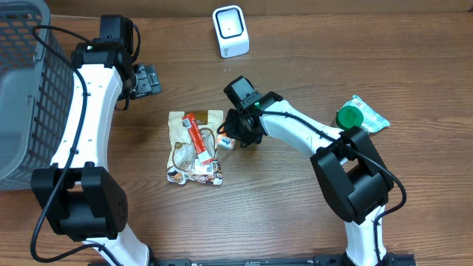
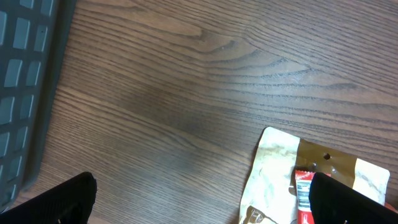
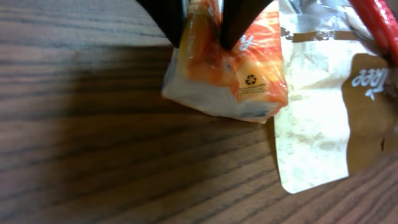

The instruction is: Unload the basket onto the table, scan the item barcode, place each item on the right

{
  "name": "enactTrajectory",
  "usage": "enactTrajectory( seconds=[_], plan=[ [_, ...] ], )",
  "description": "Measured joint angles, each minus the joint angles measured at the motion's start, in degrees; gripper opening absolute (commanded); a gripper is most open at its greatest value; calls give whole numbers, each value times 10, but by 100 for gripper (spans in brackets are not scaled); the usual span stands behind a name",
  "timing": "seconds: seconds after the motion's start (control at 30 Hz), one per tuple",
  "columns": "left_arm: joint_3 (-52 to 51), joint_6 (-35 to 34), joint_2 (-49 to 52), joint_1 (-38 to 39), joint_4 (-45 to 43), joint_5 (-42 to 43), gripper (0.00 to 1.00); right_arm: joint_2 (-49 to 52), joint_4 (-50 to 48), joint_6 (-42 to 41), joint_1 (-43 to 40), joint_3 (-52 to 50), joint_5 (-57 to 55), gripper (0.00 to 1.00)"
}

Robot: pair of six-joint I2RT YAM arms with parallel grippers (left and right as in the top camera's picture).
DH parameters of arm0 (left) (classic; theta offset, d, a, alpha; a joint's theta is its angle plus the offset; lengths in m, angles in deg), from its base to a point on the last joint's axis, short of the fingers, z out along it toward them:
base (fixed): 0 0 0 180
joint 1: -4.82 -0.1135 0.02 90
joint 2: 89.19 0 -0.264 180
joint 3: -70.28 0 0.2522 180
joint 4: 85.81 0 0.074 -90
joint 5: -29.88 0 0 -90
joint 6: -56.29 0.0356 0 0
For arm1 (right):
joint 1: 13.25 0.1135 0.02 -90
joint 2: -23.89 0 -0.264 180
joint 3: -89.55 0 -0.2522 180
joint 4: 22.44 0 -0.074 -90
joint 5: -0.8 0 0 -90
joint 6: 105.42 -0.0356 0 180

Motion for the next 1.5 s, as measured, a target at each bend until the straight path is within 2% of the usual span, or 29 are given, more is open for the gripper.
enactTrajectory(
  seconds=[0.17,0.23,0.47,0.67,0.77,0.87,0.97,1.0,1.03,1.07,1.27,1.33,1.37,1.43,1.5],
  plan=[
    [0,0,0,0,0,0,99,-3,17,-4,-3,0,-2,7],
    [0,0,0,0,0,0,99,-4,26,-4,-7,0,0,4],
    [0,0,0,0,0,0,99,-11,87,20,-65,1,17,4],
    [0,0,0,0,0,0,100,-11,122,125,-116,2,30,14],
    [0,0,0,0,0,0,100,-11,131,155,-129,2,30,36],
    [0,0,0,0,0,0,99,-11,136,176,-133,2,24,44],
    [0,0,0,0,0,0,100,-11,136,184,-133,2,19,47],
    [0,0,0,0,0,0,100,-11,136,186,-134,2,18,35],
    [0,0,0,0,0,0,100,-11,136,188,-133,2,17,12],
    [0,0,0,0,0,0,100,-11,136,189,-133,2,18,4],
    [0,0,0,0,0,0,100,-12,137,191,-132,4,24,4],
    [0,0,0,0,0,0,99,-12,141,191,-133,4,24,12],
    [0,0,0,0,0,0,100,-12,141,191,-133,4,24,12],
    [0,0,0,0,0,0,100,-12,144,193,-133,4,25,4],
    [0,0,0,0,0,0,100,-12,145,195,-133,4,28,4]
  ],
)
